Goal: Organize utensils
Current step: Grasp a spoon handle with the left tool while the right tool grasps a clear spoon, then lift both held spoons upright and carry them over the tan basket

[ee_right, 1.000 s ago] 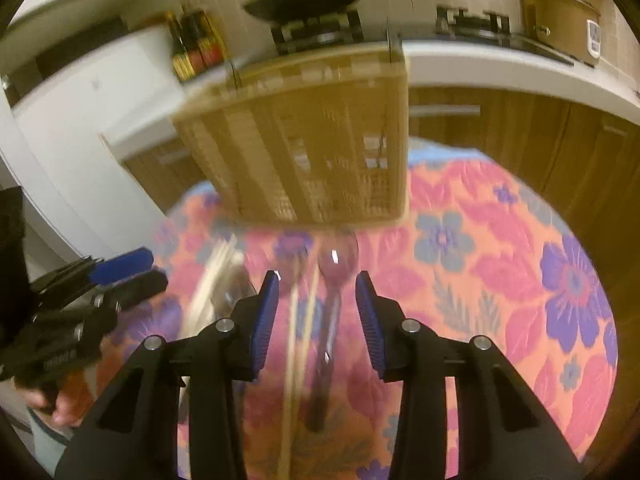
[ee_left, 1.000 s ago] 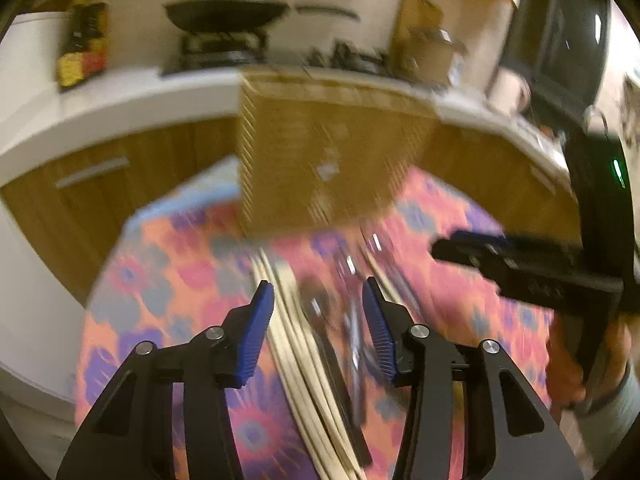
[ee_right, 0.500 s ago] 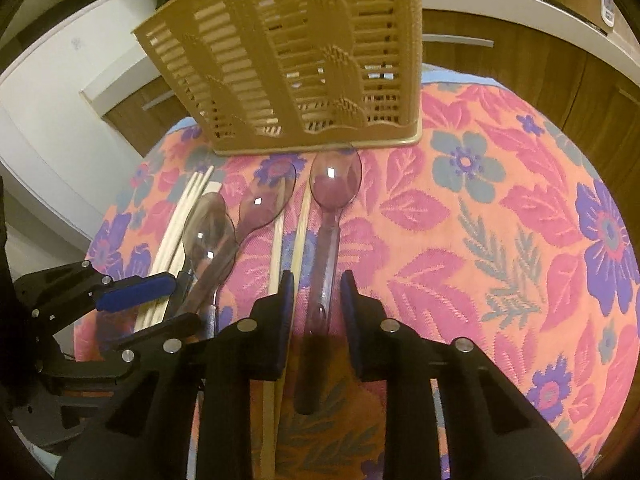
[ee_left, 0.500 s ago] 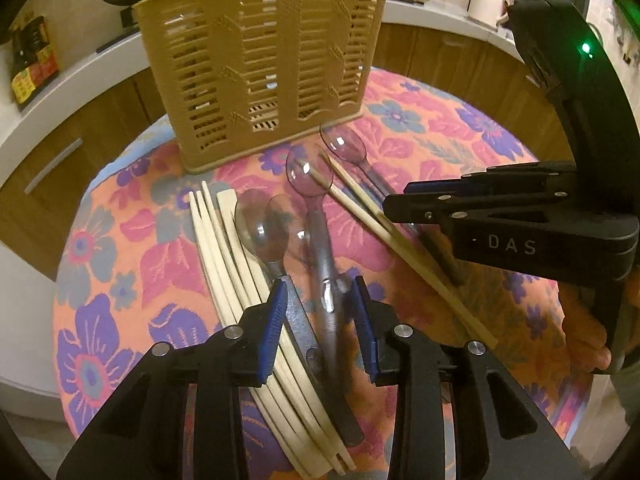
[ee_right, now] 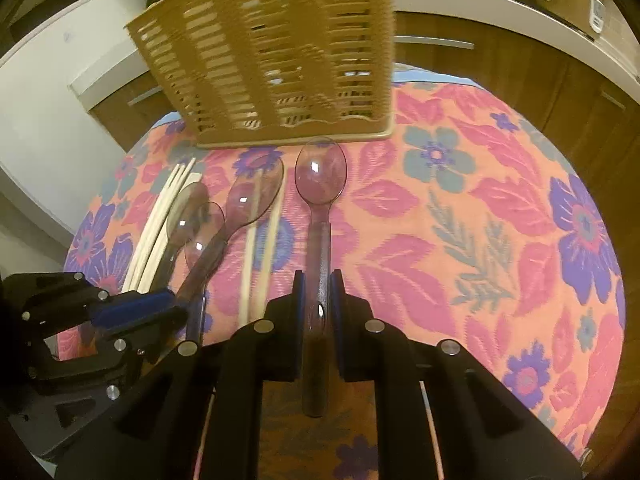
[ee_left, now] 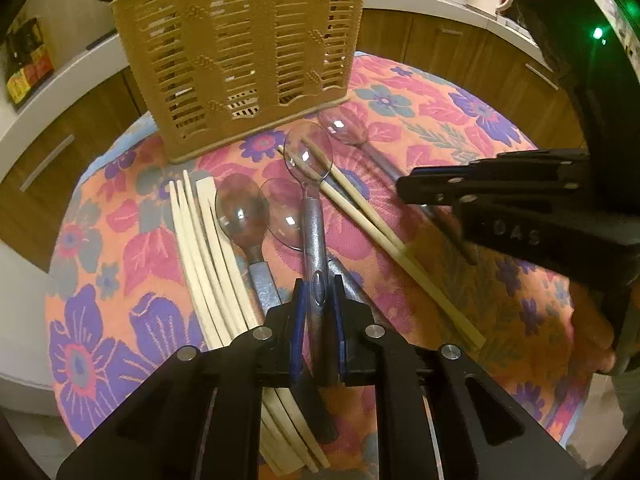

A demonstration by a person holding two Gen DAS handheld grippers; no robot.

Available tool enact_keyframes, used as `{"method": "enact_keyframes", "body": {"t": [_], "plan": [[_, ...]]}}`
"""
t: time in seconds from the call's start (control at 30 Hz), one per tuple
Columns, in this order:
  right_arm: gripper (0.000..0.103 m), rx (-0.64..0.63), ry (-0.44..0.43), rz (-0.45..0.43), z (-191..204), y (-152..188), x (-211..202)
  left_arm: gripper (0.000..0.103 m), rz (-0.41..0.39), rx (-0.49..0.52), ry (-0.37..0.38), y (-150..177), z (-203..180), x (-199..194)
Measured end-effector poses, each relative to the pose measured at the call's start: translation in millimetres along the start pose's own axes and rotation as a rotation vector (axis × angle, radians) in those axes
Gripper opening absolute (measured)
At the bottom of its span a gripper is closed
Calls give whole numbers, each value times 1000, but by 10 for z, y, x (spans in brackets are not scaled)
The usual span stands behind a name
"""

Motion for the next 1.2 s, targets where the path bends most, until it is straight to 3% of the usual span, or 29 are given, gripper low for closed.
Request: {"method": "enact_keyframes", "body": {"t": [0.13,0.7,0.93,1.2], "plan": [[10,15,-3,-11,-98,22,-72,1,-24,-43,40,-20,27,-55],[10,27,-51,-23,-185,163,-147,0,-102,-99,121,118,97,-374],[10,9,-50,-16,-170,249,-208,0,-129,-166,106,395,422,-631],[10,-1,-22,18,-229,429,-186,0,-92,-283,127,680,863,-532]]}}
Point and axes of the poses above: each gripper's, at about its wrist camera, not at the fingertips, and x roughly the way its jaws point, z to its left, y to its underside, the point moved 9 cm from there along x, roughly the way its jaws point, and after that the axes turned 13 degrees about z, right-handed, at the moved point
